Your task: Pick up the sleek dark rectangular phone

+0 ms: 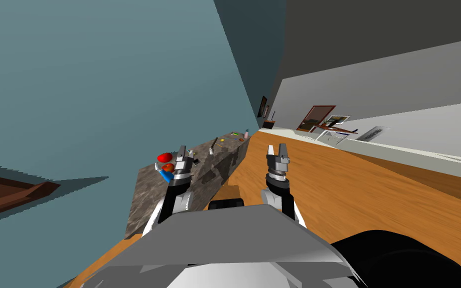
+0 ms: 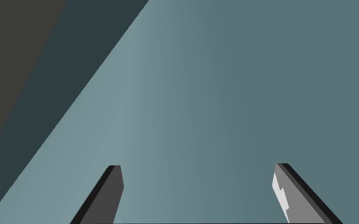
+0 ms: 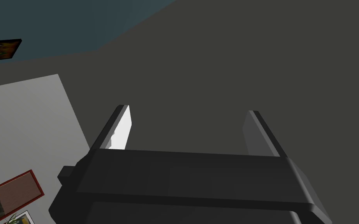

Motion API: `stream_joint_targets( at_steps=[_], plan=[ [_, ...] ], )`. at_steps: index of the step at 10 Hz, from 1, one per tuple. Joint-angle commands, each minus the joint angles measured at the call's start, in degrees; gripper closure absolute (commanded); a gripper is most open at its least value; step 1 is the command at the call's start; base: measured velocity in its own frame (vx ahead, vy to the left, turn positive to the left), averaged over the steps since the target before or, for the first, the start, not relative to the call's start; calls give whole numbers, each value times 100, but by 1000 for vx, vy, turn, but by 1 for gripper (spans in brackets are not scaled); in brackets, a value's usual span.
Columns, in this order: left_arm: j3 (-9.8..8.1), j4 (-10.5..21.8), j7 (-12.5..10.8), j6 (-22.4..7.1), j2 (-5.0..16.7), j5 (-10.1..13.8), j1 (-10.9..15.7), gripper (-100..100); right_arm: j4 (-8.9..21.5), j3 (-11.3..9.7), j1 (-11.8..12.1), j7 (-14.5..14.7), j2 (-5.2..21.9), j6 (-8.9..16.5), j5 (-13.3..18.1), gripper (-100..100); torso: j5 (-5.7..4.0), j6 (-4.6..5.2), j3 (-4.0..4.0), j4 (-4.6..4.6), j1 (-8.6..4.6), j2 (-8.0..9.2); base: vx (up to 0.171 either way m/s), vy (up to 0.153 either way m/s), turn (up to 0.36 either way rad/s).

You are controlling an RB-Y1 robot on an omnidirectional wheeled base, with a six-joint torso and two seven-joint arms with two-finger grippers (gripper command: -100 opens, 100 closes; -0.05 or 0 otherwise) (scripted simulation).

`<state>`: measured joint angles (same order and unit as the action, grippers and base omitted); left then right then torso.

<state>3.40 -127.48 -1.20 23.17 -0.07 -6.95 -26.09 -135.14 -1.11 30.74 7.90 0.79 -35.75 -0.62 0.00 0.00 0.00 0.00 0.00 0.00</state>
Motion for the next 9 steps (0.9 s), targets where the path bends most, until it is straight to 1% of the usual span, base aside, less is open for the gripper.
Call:
stream_joint_targets(
  at_steps=[1, 4, 7, 8, 9],
  plan=[
    [-20, 12, 57, -89, 182, 26, 60, -100, 0, 0, 0, 0, 0, 0, 0, 0, 0, 0, 0, 0, 0, 0, 1, -11, 9],
    [-95, 65, 278, -443, 597, 128, 288, -100, 0, 0, 0, 0, 0, 0, 0, 0, -2, 0, -2, -1, -10, -4, 11, -35, 16],
    [-216, 160, 624, -945, 1004, 296, 644, -100, 0, 0, 0, 0, -1, 0, 0, 0, -5, 0, -7, -3, -23, -11, 23, -61, 18],
    [-216, 160, 624, -1023, 1004, 296, 644, -100, 0, 0, 0, 0, 0, 0, 0, 0, -5, 1, -6, -2, -21, -11, 18, -41, 3],
    [-265, 202, 760, -1260, 1135, 364, 782, -100, 0, 0, 0, 0, 0, 0, 0, 0, -4, 0, -6, -2, -16, -9, 18, -37, 5]
  ],
)
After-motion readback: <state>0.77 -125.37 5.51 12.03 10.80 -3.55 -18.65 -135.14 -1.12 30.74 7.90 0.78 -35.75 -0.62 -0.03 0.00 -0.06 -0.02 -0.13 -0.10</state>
